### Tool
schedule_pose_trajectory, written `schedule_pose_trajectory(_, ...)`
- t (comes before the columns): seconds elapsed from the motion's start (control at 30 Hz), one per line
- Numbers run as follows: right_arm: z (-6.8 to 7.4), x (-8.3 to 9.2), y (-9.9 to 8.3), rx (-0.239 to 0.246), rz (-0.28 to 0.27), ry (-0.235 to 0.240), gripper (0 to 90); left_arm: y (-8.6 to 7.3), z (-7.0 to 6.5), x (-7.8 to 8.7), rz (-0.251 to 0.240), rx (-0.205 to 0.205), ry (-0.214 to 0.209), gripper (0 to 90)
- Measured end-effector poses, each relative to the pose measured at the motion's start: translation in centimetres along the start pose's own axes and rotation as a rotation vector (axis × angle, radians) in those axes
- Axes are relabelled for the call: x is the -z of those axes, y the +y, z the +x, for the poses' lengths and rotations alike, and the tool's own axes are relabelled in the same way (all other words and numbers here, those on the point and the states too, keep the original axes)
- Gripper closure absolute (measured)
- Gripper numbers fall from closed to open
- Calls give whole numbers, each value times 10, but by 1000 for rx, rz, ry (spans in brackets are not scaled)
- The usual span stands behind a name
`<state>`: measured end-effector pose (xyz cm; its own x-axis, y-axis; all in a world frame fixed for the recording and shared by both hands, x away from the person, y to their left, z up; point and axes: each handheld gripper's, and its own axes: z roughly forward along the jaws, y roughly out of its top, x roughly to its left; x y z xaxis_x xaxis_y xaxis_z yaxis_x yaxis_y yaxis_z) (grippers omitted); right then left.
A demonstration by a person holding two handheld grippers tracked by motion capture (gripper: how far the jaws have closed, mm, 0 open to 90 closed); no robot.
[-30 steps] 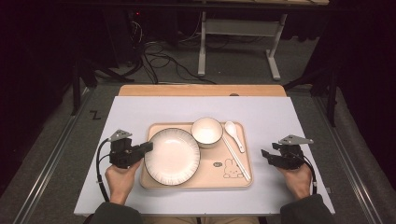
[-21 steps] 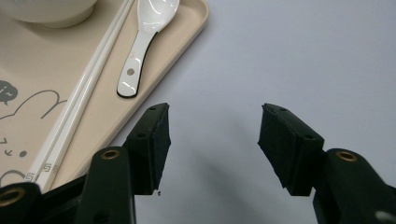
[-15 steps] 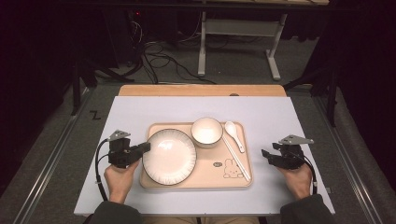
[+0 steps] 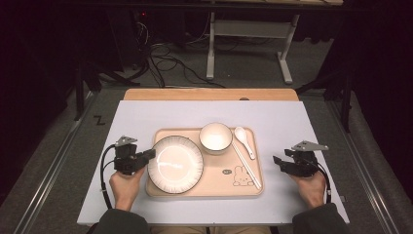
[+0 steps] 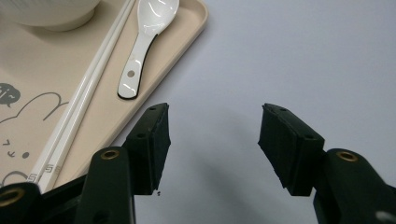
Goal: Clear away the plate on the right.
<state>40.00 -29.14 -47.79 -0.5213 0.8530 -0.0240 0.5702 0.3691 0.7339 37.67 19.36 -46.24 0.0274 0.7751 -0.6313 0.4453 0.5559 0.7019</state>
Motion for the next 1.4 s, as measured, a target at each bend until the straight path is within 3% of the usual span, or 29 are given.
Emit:
schedule_pose_trajectory(0.7, 0, 6, -5, -8, 12, -17, 435, -3, 10, -23, 34, -3, 37, 834)
schedule_pose_trajectory(1.23, 1, 5, -5, -2, 16, -16, 435, -18, 10, -36, 116, -75, 74, 784)
schedule_pose_trajectory(1.37, 0, 5, -5, -5, 18, -16, 435, -22, 9, -39, 139, -109, 76, 768)
schedule_pose_trajectory(1.4, 0, 4, -5, -4, 18, -16, 435, -22, 11, -36, 185, -160, 69, 764)
